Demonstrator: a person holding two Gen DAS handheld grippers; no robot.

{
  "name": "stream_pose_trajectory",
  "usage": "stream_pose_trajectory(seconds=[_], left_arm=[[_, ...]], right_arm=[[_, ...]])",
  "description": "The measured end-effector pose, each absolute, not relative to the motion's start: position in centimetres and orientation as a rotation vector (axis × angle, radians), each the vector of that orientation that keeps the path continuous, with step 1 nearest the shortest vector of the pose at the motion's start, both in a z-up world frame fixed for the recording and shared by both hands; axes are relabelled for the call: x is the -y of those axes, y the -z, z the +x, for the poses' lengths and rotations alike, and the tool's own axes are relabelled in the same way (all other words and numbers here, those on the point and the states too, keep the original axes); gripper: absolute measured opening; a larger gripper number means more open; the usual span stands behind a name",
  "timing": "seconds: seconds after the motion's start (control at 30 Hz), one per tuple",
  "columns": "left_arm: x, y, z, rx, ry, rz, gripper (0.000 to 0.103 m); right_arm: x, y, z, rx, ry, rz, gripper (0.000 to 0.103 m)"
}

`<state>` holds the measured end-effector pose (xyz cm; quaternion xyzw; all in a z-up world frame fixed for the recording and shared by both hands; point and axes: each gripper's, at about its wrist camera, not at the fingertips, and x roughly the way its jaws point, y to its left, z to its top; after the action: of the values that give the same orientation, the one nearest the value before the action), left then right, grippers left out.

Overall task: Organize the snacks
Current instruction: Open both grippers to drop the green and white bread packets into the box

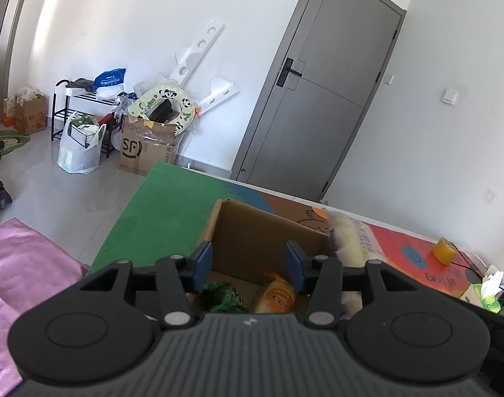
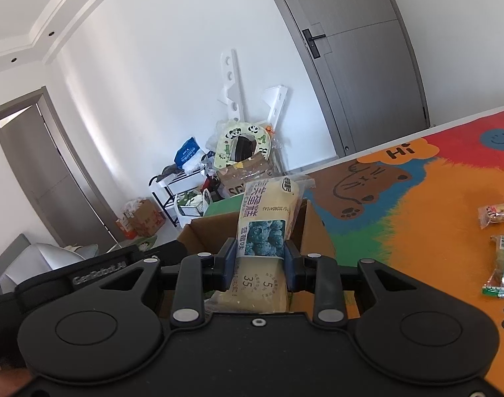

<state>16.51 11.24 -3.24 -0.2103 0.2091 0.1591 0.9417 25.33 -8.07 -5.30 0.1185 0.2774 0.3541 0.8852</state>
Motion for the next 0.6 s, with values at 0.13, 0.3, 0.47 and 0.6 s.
stream_pose_trajectory(seconds=[0.13,0.3,0.47,0.6], left_arm=[[-11.3,3.1,16.2,-0.436,-0.316,-0.439,0.05],[-10.5,2.5,15.9,-0.435,-0.319,-0.435,0.066],[-9.3,2.3,15.6,-0.44,-0.328,-0.421,0.072],[-8.3,2.3,15.5,-0.451,-0.335,-0.409,0.075]], right_arm=[[8.3,5.1,25.4,-0.573,-0.721,0.256,0.035],[9.9,4.5,24.7,-0.549,-0.698,0.282,0.049],[11.9,4.5,24.2,-0.542,-0.672,0.303,0.057],[13.5,4.9,24.1,-0.553,-0.65,0.324,0.062]])
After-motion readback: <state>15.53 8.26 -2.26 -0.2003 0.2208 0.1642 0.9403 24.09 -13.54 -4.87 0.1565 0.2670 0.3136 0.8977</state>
